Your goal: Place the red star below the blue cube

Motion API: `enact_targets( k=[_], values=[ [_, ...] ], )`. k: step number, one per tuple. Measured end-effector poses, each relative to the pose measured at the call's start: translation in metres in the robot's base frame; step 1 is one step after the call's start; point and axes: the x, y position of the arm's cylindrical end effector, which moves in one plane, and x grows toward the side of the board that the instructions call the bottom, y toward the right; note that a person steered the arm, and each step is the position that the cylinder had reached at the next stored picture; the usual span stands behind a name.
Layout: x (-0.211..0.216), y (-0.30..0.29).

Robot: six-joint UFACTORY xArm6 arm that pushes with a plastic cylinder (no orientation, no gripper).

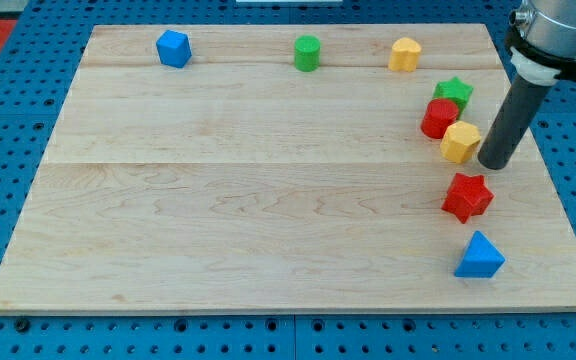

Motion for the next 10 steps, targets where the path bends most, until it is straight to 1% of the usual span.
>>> enact_targets(
  k=[1,2,3,4,5,6,7,9,10],
  values=[
    [0.010,0.051],
    [0.079,0.030],
    [0.069,-0.006],
    [0.034,-0.012],
    [0.025,-0.063],
    [0.031,-0.148],
    [0.053,-0.160],
    [0.014,-0.226],
    [-0.005,-0.279]
  ],
)
